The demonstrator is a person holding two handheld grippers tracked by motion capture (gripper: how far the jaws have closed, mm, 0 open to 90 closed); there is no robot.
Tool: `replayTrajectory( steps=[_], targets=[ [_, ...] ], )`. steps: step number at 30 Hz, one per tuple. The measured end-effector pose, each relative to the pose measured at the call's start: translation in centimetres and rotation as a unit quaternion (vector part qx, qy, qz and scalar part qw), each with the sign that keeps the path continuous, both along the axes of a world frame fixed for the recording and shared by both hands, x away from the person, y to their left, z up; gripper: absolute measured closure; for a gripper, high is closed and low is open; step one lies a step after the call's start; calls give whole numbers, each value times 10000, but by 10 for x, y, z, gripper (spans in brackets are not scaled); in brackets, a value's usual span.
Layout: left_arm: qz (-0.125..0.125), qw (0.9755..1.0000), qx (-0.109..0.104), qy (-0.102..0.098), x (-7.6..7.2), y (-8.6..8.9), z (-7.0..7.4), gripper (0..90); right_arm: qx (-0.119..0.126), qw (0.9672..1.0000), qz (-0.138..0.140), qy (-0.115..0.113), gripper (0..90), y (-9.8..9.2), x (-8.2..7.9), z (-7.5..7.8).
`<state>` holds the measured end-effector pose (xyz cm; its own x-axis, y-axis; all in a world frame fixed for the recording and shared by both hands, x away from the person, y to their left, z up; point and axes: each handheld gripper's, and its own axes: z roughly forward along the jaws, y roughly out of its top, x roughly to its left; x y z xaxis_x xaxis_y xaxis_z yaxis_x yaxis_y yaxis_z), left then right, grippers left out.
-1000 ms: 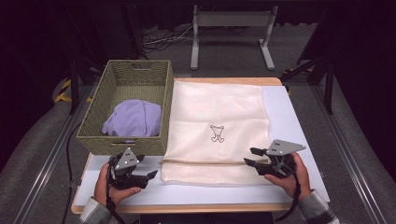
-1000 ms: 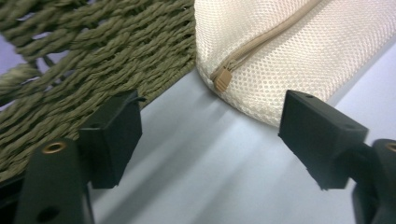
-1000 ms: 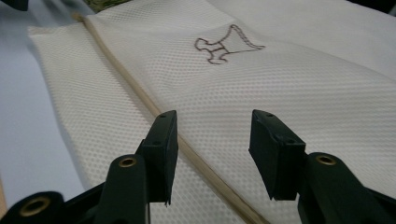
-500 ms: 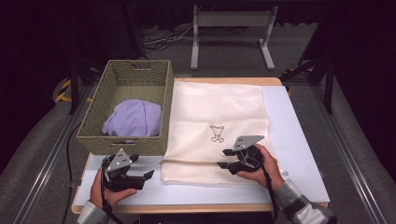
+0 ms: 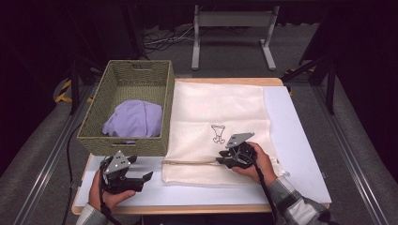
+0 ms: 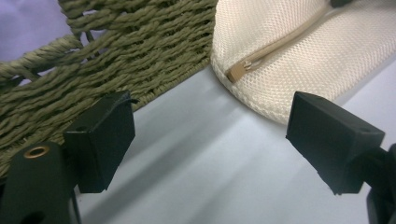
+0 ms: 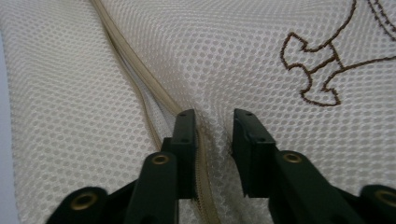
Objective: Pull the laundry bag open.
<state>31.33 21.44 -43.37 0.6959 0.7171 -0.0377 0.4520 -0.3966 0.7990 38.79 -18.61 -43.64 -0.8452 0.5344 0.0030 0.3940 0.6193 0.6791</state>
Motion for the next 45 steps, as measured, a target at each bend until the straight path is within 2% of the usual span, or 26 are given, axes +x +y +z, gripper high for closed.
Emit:
replayTrajectory(
  steps=[2, 3, 5, 7, 10, 12, 16, 20, 23, 24, 25, 28, 31, 35, 41, 45],
  targets=[
    [-16, 10000, -14, 2, 0, 0, 0, 166, 7, 10000, -21, -86, 787, -1, 1, 1],
    [111, 9999, -28, -67, -2, 0, 1, 177, 6, 9999, -37, -109, 816, 0, 1, 1],
    [171, 9997, -60, -134, -3, 1, 2, 188, -29, 9999, -26, -131, 827, 0, 1, 1],
    [222, 9995, -178, -122, -5, 4, 2, 197, -71, 9997, -29, -227, 850, 2, 1, 0],
    [225, 9996, -193, -38, -6, 5, -1, 184, -128, 9996, -5, -242, 822, 3, 1, -1],
    [235, 9996, -179, -13, -7, 6, -2, 175, -61, 9999, 19, -155, 730, 3, 2, -3],
    [175, 9996, -214, -16, -7, 6, -2, 168, -136, 9996, 112, -232, 706, 3, 0, -3],
    [207, 9997, -127, 8, -6, 5, -2, 211, -91, 9997, 120, -193, 708, 2, 1, -4],
    [176, 9998, -75, 35, -4, 5, -4, 212, 114, 9999, 58, -24, 759, -2, 5, -5],
    [176, 9998, -75, 35, -4, 5, -4, 213, 114, 9999, 58, -24, 759, -2, 5, -5],
    [193, 9998, -101, 36, -4, 5, -4, 213, 156, 9999, 12, 24, 796, -3, 6, -5],
    [200, 9997, -113, -31, -2, 6, -3, 214, 48, 10000, 24, -76, 844, -2, 6, -4],
    [243, 9994, -228, 14, 0, 9, -5, 221, 29, 9999, -7, -108, 865, -2, 6, -4],
    [277, 9993, -259, 18, 1, 10, -6, 223, 46, 9999, -20, -116, 870, -2, 6, -4],
    [227, 9996, -194, -24, 0, 9, -5, 225, 41, 9994, 1, -340, 876, -1, 0, 0],
    [215, 9995, -233, -42, 0, 9, -4, 218, 67, 9988, -2, -485, 876, -2, -3, 5]
  ],
)
